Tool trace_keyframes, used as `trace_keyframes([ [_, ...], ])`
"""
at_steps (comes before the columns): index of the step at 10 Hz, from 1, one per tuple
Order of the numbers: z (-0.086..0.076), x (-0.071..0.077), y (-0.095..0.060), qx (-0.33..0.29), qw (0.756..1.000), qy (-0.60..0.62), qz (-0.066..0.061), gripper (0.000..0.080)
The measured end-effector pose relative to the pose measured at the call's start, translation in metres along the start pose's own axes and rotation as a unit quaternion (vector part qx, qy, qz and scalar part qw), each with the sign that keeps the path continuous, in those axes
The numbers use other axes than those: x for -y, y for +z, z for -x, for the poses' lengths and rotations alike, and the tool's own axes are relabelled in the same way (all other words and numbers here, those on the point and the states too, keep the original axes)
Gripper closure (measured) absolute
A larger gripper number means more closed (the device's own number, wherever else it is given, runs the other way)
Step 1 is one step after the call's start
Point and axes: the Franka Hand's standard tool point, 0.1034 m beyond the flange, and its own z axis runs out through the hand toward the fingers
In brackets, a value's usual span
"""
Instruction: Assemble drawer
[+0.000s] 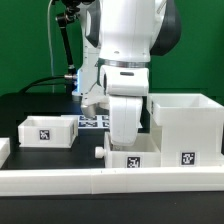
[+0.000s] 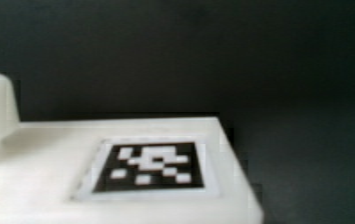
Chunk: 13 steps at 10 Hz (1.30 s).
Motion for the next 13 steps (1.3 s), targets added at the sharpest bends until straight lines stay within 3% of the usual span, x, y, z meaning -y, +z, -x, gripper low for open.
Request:
trace_keyframes([
  [4,-0.001,0.001,0.001,0.001,1.0,0.014,-0.003,0.0758],
  [6,-0.001,-0.002,-0.001,0.006,1.0,0.028,-0.013,0.0758],
  [13,-0.015,-0.002,-0.001,0.004,1.0,0.025,-0.012,0.0758],
])
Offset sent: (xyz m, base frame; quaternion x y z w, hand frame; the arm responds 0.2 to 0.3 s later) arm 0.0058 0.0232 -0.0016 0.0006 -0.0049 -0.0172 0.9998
